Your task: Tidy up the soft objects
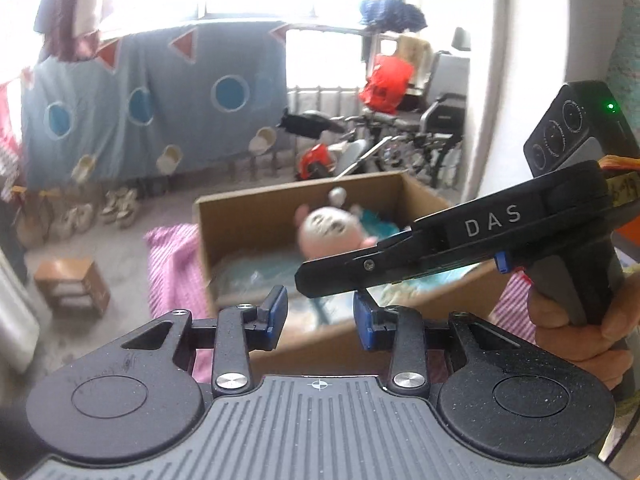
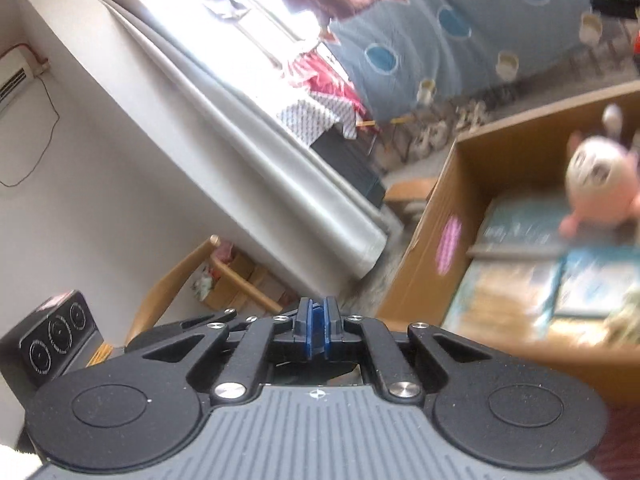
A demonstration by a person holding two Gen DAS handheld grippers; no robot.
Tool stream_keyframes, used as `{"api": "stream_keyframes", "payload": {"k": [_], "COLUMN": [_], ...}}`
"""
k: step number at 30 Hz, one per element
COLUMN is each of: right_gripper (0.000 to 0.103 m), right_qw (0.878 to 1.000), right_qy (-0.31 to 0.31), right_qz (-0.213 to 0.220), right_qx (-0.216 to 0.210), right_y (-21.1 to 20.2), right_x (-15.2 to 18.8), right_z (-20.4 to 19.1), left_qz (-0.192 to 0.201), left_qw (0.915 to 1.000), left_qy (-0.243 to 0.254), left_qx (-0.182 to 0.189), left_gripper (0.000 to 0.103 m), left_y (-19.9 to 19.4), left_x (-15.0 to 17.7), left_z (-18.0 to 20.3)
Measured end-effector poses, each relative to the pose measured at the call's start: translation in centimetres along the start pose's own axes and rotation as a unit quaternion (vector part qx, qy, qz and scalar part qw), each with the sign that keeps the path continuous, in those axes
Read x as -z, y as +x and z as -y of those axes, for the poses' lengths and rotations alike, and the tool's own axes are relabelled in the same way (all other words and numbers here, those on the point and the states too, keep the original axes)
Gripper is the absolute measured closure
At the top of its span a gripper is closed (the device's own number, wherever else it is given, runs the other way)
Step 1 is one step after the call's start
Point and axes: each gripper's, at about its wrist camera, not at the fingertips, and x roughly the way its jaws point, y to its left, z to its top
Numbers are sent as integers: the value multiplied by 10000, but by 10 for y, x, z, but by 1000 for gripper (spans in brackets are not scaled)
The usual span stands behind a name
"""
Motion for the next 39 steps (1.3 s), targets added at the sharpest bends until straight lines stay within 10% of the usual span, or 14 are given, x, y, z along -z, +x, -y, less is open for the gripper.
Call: {"api": "stream_keyframes", "payload": {"k": [14,18,25,39], "right_gripper": [97,94,37,51], "right_qw": [9962,9976,9988,9748], "right_qy": [595,302,457,1589], "right_qz": [253,249,99,-1398], "right_qx": [577,578,154,707], "right_y": [-38,-44,-41,90], "right_x": [-59,-38,21,83], "right_z": [86,77,63,85], "left_qz": [-194,-417,-672,-1925], "left_qw": [9980,9975,9972,9797], "left_qy": [101,-57,-262,-144], "left_qx": [592,571,171,-532], "left_gripper": [66,38,7,46], "left_y": [103,105,51,86], "left_x": [-65,-62,-14,90], "left_z": [10,4,-21,-51]}}
